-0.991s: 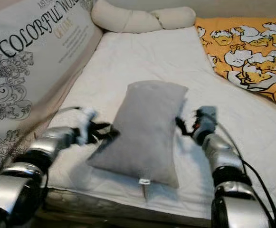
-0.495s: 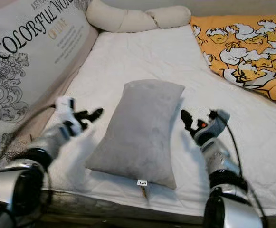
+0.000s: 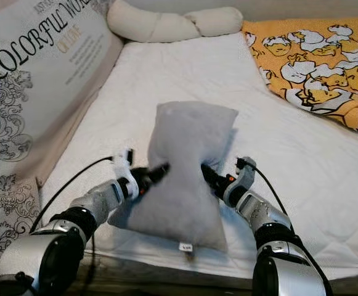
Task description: Clean up the room
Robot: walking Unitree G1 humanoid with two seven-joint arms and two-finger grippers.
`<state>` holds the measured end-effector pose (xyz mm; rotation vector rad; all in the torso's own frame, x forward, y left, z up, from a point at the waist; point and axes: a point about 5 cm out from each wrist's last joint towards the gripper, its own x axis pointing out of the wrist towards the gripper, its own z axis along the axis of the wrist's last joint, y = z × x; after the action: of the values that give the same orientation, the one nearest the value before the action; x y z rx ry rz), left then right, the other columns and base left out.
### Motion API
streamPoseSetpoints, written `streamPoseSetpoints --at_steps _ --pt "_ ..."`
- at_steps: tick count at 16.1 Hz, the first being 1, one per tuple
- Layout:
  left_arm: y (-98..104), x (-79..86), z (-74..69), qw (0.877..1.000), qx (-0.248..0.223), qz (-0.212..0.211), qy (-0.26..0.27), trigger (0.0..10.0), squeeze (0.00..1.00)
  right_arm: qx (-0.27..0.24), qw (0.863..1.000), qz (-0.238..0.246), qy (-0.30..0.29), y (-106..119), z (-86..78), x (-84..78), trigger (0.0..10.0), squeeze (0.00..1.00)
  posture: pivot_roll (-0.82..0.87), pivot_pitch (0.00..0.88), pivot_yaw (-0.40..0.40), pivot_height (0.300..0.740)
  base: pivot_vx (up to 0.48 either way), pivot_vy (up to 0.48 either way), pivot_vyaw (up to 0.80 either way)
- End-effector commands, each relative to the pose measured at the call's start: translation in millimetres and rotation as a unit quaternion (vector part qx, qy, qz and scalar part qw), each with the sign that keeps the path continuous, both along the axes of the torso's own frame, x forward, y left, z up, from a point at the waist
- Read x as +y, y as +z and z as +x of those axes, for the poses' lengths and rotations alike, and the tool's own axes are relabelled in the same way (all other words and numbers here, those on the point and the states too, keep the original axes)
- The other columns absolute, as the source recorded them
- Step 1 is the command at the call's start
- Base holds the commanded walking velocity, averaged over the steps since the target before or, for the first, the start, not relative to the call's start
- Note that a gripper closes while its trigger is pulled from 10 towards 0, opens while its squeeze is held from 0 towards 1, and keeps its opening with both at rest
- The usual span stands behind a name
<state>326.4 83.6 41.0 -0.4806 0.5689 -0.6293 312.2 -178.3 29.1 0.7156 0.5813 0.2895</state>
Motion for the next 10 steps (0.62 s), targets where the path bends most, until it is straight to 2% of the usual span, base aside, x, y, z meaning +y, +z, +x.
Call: streamPoseSetpoints --at_steps 1,2,4,7,10 --pt "-13.1 -5.8 -12.5 0.999 0.036 0.014 -0.035 10.0 0.0 0.018 1.0 0.003 0.015 -3.3 -1.3 9.4 10.0 0.0 -0.19 0.0 0.163 0.74 0.0 0.0 0.0" --pt "-12.3 -4.1 -11.2 0.999 0.038 0.009 -0.024 0.1 0.0 0.002 1.0 0.002 0.0 -0.6 1.1 6.4 0.0 0.0 -0.19 0.0 0.164 0.74 0.0 0.0 0.0" --pt "-9.0 -2.6 -8.7 0.999 0.034 0.006 -0.027 0.0 0.0 -0.034 0.999 0.009 -0.011 4.5 3.4 2.0 0.0 0.0 -0.18 0.0 0.156 0.74 0.0 0.0 0.0" --pt "-6.5 -1.6 -6.6 0.999 0.028 0.013 -0.033 0.0 0.0 -0.054 0.998 0.013 -0.027 7.2 5.0 -0.4 0.0 0.0 -0.17 0.0 0.155 0.74 0.0 0.0 0.0" --pt "-3.9 -1.9 -4.1 0.999 0.014 0.029 -0.036 0.0 0.0 -0.068 0.998 0.014 -0.014 9.8 7.0 5.2 0.0 0.0 -0.16 0.0 0.158 0.74 0.0 0.0 0.0"
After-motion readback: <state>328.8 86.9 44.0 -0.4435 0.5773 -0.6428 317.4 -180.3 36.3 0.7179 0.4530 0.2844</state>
